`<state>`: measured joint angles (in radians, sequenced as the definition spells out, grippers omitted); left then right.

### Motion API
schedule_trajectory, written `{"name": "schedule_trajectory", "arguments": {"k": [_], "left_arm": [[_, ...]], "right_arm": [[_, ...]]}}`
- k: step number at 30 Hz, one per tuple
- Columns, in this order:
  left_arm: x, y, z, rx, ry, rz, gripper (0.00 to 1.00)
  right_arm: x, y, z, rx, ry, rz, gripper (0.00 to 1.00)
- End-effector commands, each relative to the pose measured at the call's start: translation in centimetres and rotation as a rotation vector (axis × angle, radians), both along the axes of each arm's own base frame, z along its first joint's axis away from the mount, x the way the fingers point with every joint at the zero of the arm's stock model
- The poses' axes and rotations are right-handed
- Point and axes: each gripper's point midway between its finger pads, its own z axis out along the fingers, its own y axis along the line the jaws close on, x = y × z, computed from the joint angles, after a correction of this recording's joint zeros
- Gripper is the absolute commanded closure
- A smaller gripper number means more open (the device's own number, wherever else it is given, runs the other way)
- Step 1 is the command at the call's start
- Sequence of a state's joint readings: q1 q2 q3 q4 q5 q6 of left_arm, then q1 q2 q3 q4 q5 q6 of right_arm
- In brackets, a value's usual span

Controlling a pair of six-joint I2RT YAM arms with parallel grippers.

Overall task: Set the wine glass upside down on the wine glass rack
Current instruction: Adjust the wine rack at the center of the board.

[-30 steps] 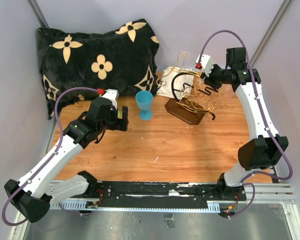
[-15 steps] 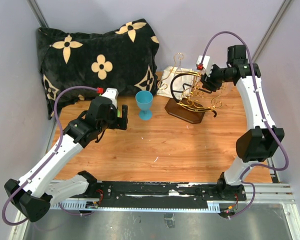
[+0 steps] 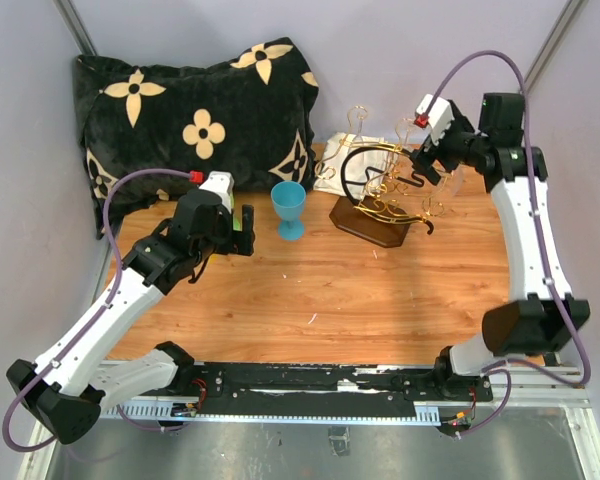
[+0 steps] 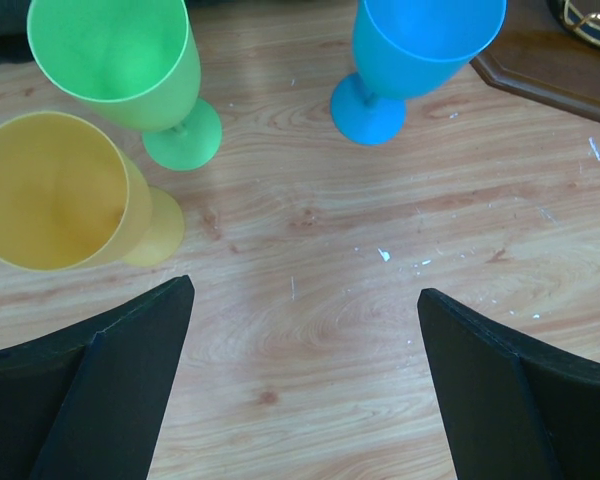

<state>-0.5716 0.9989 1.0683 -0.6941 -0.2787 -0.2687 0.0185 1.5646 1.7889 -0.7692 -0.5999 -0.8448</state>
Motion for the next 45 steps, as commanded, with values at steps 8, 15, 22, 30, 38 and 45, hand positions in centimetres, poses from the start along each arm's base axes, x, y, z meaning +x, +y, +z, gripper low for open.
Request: {"name": "schedule_trajectory", "arguments": {"k": [8,15,22,30,38,45], "left_arm": [[0.4,0.9,2.8,-0.021,-0.063,0.065,0.0],[0.4,1.9,2.5,-0.022,-0.063,0.133,0.0],[0.5,2.9,2.2,-0.023,-0.074,0.213,0.0],[0.2,3.5,2.1,-0.043,-0.091,0.247,0.0],[-0.1,3.9,1.5,-0.038,-0.088,0.26,0.0],[-0.3,3.4,0.5,-0.053,-0.075,0.238,0.0]], "right_arm": [[-5.8,-2.1,10.1,0.571,-0.332,-0.412,0.05],[-10.3,0.9,9.9,0.891,-0.198,-0.388,0.01],[-15.0,5.0,6.3,0.82,-0.08,-0.361,0.02],[-19.5,11.1,1.7,0.681,0.013,-0.239,0.02],[-24.8,18.4,-2.8,0.527,0.015,-0.102,0.02],[-26.8,21.5,-10.8,0.409,0.226,-0.192,0.02]]}}
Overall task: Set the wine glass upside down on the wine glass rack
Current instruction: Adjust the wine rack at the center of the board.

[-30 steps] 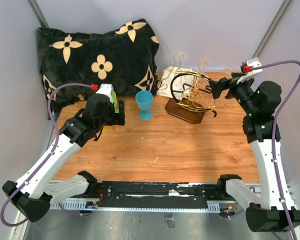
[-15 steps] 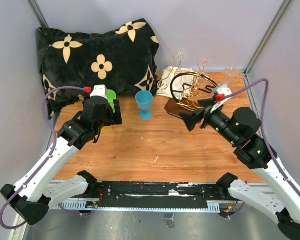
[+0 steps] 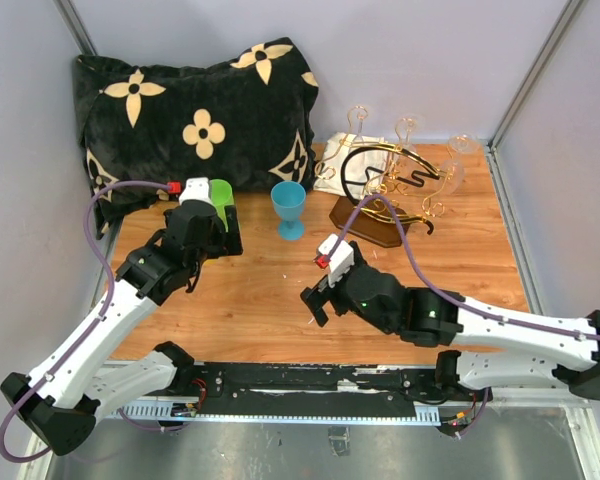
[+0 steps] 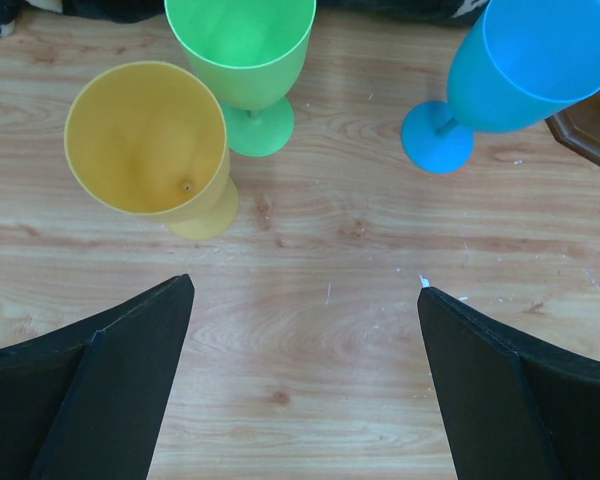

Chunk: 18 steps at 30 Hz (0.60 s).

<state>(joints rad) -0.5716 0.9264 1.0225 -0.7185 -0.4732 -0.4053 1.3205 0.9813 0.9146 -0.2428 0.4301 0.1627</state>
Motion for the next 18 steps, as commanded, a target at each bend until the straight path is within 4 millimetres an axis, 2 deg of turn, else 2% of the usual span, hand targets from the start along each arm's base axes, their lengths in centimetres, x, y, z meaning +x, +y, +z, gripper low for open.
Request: {"name": "schedule_trajectory", "arguments": {"k": [1,6,9,12,18], "left_arm": [[0.1,-0.2,0.2,-0.031,-0.03,0.004,0.0],[0.2,-0.2,0.0,-0.02,-0.028,-0.006,0.0],[0.3,-0.1,0.3,-0.017,-0.035,-0.001,0.0],[0.5,0.2,0.8,0.002,-0.038,0.018,0.0],[1.5,2.2,2.5,0.056,-0.031,0.114,0.0]], "right_arm": [[-0.1,-0.2,-3.9,-0.005,0.146,-0.153,0.02],[-1.6,0.5,-8.3,-0.137,0.247,-0.109,0.02],[-1.6,0.1,-10.2,-0.178,0.246,-0.113,0.02],[-1.1,-0.4,-11.2,-0.205,0.229,-0.139,0.02],[-0.8,-0.9,-13.0,-0.272,0.228,-0.175,0.02]]}}
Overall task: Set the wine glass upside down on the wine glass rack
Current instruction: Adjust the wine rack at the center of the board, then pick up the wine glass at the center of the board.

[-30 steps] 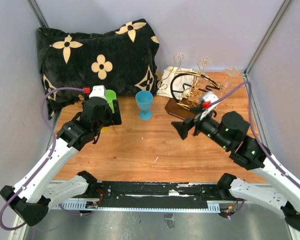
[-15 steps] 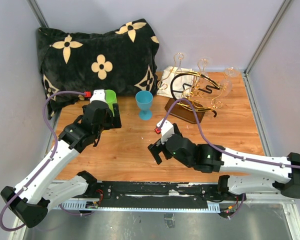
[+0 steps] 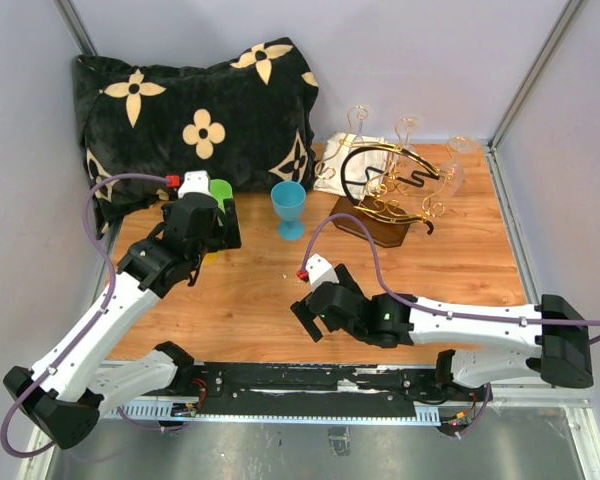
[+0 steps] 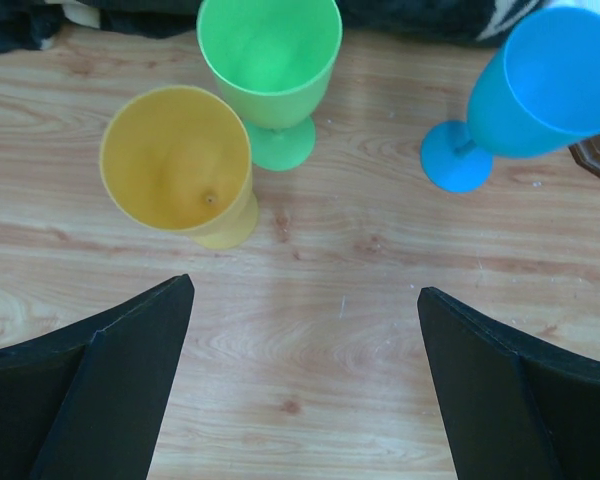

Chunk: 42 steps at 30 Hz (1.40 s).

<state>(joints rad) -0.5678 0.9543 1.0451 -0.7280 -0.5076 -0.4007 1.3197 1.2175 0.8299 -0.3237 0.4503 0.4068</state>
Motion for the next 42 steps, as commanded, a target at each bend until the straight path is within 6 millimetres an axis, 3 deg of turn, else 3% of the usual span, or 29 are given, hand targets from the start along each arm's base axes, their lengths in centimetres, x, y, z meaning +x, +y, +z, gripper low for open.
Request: {"name": "schedule_trajectory", "arguments": {"k": [1,10,15,26,33,42], "left_arm": [[1.2,1.9,2.5,0.032,-0.027,0.094,0.0],[1.8,5.8,1.2,0.052,0.053,0.213,0.0],[1.2,6.8,-0.4,0.036,0.082,0.247,0.0],[-0.9,6.1,-4.6,-0.028,0.182,0.236,0.0],[-0.3,6.5,-5.4,0.008,0.196,0.258,0.0],[2.3,6.5,-6.8,0.035,0.189,0.277,0.0]], "right_arm": [[-0.1,-0.5,-1.1,-0.049,-0.004,-0.032,0.02],[-0.1,-0.7,-0.5,-0.018,-0.01,-0.036,0.02],[0.1,-1.1,-0.9,-0.024,-0.016,-0.044,0.02],[0.4,-0.9,-2.2,-0.073,-0.006,-0.049,0.02],[0.5,-1.0,-2.6,-0.075,0.004,-0.067,0.02],[0.6,-1.3,-2.6,-0.081,-0.007,-0.069,0.02]]}}
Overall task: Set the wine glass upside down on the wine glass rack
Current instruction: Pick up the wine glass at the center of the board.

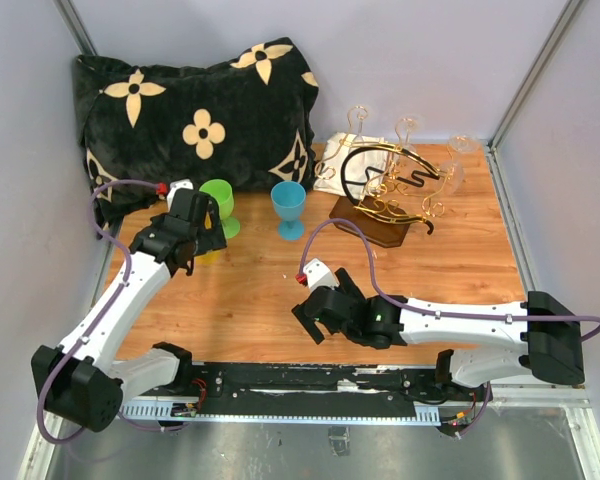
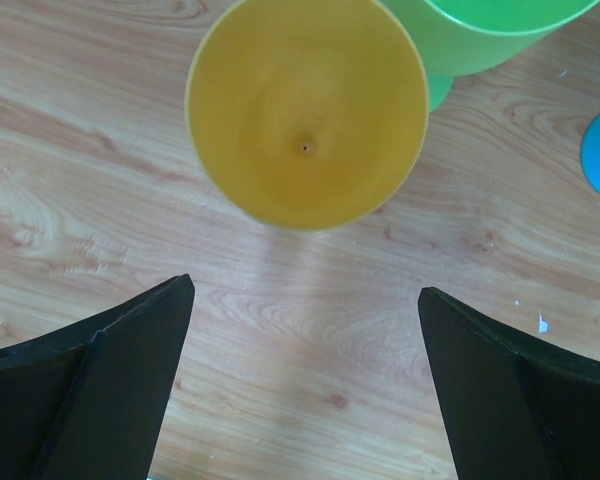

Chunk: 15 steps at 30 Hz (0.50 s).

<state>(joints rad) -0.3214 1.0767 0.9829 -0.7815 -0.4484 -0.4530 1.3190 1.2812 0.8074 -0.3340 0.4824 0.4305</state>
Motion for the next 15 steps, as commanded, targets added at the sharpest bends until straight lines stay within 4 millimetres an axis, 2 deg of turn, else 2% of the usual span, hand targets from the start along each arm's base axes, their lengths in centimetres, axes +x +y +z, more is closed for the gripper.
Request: {"name": "schedule_trajectory", "arguments": {"k": [1,15], "left_arm": [[1.8,0.8,-0.4,0.021,-0.031,0.042,0.0],[4.7,1.0,-2.4,0.012,-0.006,0.026,0.0]], "right_arm": [[0.4,-0.4,0.1,0.004,-0.022,-0.031,0.02],[0.6,-0.8,0.2,0.003,-0.037,-0.043,0.02]]}}
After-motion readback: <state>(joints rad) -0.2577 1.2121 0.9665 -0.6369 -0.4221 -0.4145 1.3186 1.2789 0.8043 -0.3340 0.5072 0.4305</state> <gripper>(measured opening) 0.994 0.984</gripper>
